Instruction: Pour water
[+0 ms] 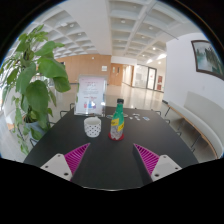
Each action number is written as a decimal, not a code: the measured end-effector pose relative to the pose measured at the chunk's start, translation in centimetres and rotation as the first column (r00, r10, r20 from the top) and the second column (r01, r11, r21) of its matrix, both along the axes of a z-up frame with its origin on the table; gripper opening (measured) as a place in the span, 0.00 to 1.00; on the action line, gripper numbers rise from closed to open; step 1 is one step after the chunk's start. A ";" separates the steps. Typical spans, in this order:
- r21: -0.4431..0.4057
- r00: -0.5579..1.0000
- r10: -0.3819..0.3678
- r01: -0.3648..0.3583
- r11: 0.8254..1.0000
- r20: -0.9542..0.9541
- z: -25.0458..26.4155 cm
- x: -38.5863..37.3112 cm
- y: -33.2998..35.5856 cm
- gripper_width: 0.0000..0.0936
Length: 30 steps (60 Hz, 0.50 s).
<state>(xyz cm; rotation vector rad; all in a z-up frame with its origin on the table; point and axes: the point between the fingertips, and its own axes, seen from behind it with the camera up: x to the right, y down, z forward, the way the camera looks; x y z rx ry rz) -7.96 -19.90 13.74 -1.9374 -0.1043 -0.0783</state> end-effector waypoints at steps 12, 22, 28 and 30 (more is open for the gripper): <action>-0.021 1.000 0.014 -0.014 1.000 -0.016 -0.2 -1.2 -5.4 0.92; -0.025 1.000 0.004 -0.004 1.000 0.001 -0.5 -1.1 -7.2 0.92; -0.015 1.000 0.007 -0.007 1.000 0.004 -0.3 -1.3 -7.7 0.92; -0.015 1.000 0.007 -0.007 1.000 0.001 -0.2 -1.3 -7.8 0.92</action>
